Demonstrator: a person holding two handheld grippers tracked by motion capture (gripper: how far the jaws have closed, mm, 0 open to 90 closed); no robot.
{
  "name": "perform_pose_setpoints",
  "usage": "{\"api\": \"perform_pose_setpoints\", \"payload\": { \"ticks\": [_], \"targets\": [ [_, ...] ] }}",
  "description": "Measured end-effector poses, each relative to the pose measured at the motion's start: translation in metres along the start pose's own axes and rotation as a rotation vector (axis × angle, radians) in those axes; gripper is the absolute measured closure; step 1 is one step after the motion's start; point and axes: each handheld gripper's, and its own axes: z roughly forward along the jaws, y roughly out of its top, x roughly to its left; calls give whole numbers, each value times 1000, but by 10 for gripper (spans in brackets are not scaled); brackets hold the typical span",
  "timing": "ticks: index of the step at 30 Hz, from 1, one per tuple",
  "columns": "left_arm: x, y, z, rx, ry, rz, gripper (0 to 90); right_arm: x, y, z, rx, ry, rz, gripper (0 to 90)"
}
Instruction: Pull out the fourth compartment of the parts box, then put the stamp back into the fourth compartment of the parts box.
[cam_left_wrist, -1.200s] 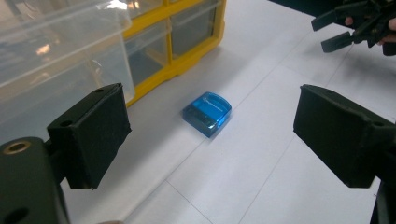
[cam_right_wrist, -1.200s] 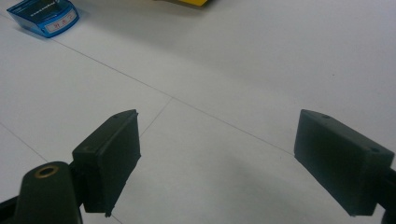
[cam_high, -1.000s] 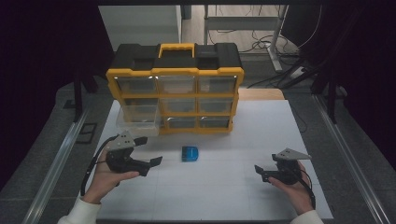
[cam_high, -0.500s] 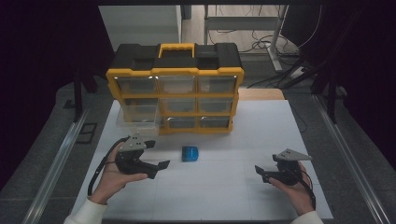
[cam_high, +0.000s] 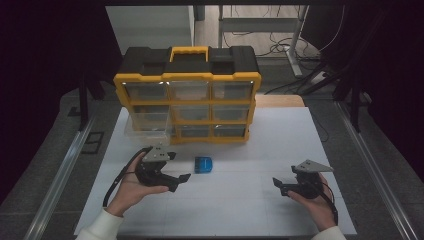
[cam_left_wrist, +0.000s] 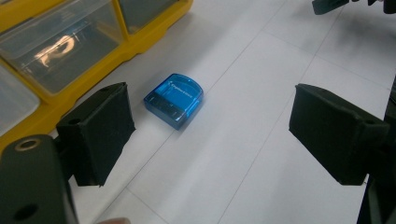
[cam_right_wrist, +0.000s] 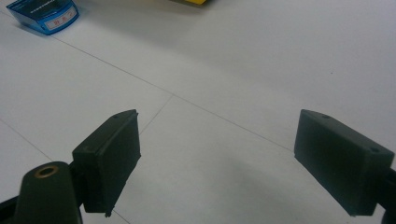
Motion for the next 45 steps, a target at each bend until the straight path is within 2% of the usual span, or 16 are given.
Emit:
{"api": "perform_pose_setpoints", "payload": {
  "ticks": [15, 20, 23, 27, 31, 45],
  "targets": [
    [2, 12, 20, 20, -17, 14, 138, 0, 0, 0, 0, 0, -1, 149],
    [0, 15, 26, 43, -19, 39, 137, 0, 0, 0, 1, 0, -4, 149],
    [0, 17, 29, 63, -15, 68, 133, 0, 0, 0, 0, -1, -4, 149],
    [0, 20, 34, 79, -36, 93, 127, 0, 0, 1, 2, -1, -4, 149],
    [1, 22, 42, 93, -52, 92, 127, 0, 0, 1, 4, -1, -6, 149],
    [10, 23, 69, 150, -50, 79, 128, 1, 0, 2, 7, -1, -7, 149]
  ]
}}
